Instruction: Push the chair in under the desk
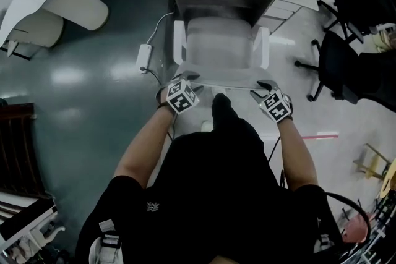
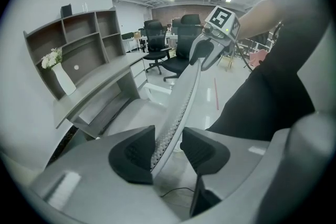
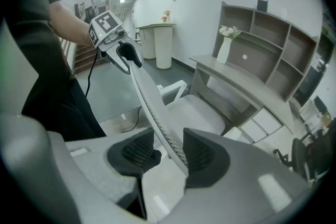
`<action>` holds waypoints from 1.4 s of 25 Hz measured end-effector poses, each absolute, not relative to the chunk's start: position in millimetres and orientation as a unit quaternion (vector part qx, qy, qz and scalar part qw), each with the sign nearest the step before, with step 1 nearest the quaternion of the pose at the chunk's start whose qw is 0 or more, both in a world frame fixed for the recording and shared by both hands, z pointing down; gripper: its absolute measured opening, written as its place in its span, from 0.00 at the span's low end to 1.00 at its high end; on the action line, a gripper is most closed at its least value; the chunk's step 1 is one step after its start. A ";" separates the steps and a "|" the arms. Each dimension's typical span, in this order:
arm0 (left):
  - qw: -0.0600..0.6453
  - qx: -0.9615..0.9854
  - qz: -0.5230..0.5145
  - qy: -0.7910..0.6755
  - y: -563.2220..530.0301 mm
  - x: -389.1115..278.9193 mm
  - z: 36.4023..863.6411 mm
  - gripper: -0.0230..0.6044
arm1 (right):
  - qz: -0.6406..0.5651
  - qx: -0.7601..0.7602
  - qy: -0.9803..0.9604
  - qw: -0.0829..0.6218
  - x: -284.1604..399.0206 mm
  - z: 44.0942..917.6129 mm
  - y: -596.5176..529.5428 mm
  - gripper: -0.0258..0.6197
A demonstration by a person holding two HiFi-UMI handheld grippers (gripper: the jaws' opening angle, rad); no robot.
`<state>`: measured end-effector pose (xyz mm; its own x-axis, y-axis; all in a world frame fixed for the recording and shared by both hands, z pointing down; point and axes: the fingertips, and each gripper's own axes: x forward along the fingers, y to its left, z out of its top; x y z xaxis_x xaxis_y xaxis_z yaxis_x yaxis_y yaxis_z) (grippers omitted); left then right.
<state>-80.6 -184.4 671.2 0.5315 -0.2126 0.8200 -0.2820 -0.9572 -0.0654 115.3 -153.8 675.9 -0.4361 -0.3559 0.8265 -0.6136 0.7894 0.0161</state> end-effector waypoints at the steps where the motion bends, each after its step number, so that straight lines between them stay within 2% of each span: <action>1: 0.038 0.874 0.464 -0.142 -190.4 -79.3 671.0 0.31 | 0.145 0.290 -0.836 0.444 116.7 675.7 -160.3 0.32; 26: 0.057 0.859 0.482 -0.164 -340.4 -39.8 672.2 0.32 | 0.144 0.262 -0.847 0.440 156.6 675.9 -314.0 0.32; 35: 0.074 0.850 0.494 -0.168 -360.2 -51.0 670.5 0.32 | 0.133 0.235 -0.858 0.438 143.6 674.3 -328.1 0.30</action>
<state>-51.0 -360.2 670.5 0.4553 -0.2122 0.8647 -0.3581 -0.9328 -0.0404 143.6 -328.1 674.3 -0.5065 -0.2863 0.8133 -0.5190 0.8545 -0.0224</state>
